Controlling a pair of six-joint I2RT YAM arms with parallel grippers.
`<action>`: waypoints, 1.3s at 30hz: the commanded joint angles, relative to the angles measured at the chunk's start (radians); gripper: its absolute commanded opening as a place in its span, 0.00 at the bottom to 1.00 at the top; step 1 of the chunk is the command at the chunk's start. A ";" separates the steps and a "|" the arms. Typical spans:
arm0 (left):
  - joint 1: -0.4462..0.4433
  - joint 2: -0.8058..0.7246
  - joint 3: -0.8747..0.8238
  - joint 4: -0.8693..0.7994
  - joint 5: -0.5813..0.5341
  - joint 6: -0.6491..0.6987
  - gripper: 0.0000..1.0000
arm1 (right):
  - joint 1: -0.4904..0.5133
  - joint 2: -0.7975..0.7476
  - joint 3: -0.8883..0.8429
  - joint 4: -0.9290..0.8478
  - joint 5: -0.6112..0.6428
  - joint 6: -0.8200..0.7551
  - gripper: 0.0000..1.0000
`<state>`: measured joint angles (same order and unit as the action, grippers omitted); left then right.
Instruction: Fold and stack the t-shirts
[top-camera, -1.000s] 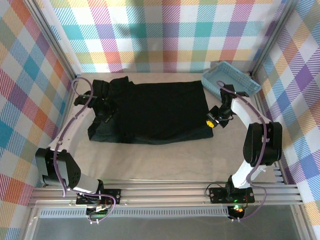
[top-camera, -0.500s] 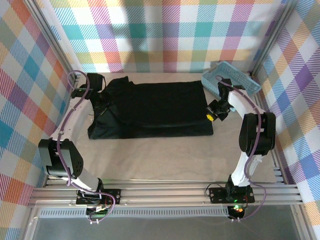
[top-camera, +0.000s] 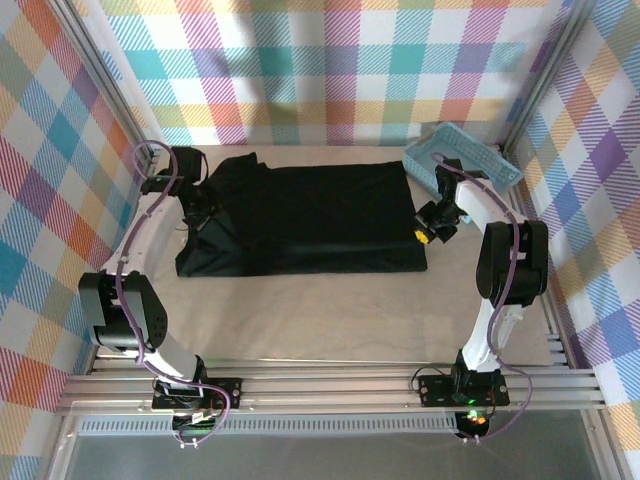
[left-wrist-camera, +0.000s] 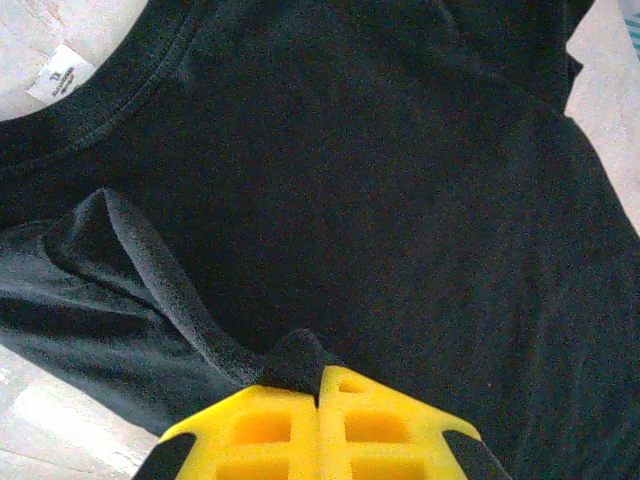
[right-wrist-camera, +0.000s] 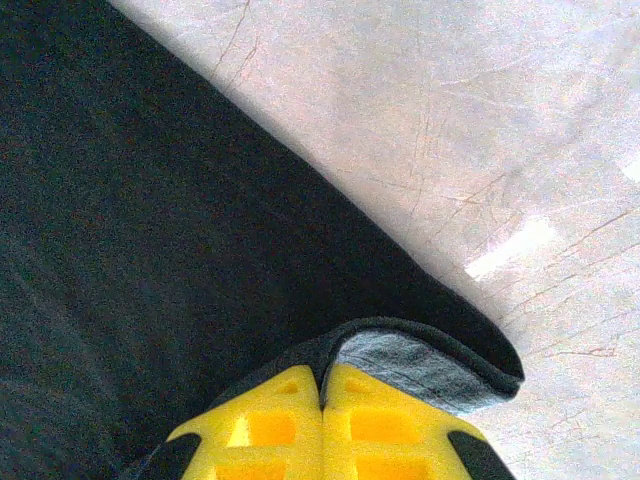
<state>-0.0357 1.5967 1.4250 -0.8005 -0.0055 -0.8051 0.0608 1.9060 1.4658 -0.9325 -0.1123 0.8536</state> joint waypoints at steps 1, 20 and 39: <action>0.018 0.010 0.025 0.025 -0.021 0.024 0.00 | -0.006 0.028 0.032 -0.004 0.008 0.016 0.00; 0.031 0.129 0.082 0.062 -0.041 0.058 0.00 | -0.004 0.096 0.083 0.005 -0.003 0.008 0.00; 0.036 0.308 0.138 0.259 0.067 0.102 0.33 | -0.002 0.123 0.186 -0.013 0.014 -0.080 0.29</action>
<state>-0.0158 1.8931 1.5284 -0.6205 0.0284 -0.7341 0.0601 2.0560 1.6283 -0.9199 -0.1123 0.8185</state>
